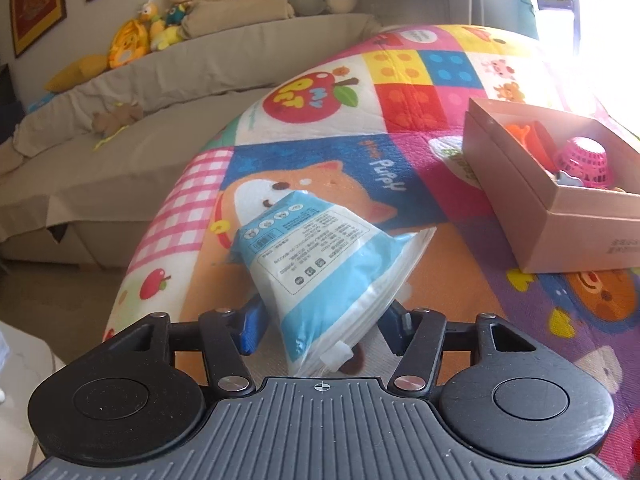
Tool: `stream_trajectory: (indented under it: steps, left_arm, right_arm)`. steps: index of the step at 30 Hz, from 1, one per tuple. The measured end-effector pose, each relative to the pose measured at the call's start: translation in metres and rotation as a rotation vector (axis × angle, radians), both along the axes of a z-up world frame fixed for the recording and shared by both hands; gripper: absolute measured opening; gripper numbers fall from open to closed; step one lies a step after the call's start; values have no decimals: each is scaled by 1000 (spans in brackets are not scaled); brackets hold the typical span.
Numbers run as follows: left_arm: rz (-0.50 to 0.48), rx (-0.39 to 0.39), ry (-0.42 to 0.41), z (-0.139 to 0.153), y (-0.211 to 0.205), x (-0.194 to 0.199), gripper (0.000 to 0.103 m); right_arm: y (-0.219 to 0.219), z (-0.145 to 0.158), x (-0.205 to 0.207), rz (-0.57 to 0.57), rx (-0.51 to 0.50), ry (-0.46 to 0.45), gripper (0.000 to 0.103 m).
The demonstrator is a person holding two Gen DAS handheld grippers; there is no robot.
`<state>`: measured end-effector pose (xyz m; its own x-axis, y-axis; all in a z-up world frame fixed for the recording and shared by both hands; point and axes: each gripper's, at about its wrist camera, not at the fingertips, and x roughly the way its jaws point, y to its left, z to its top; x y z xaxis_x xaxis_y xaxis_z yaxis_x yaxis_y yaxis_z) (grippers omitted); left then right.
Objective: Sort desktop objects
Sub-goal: 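Set pig figurine on mat with right tool while left tool drags tissue pack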
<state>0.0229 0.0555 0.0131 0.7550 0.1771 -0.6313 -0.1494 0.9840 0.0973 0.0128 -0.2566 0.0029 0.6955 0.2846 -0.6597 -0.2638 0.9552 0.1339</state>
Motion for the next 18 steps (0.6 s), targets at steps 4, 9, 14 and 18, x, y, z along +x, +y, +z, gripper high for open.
stream_trajectory:
  steps: [4,9,14,18]
  left_arm:
    - [-149,-41,15,2,-26,-27,60]
    - [-311,-89,17,4,-56,-58,65]
    - [-369,-89,12,8,-72,-67,81]
    - [-327,-73,-53,20,-64,-64,96]
  right_arm:
    - [4,-1,0,0,-27,-1,103]
    - [10,-2,-1,2,-69,1,103]
    - [11,-3,-1,9,-82,3,103]
    - [15,-4,0,34,-119,9,103]
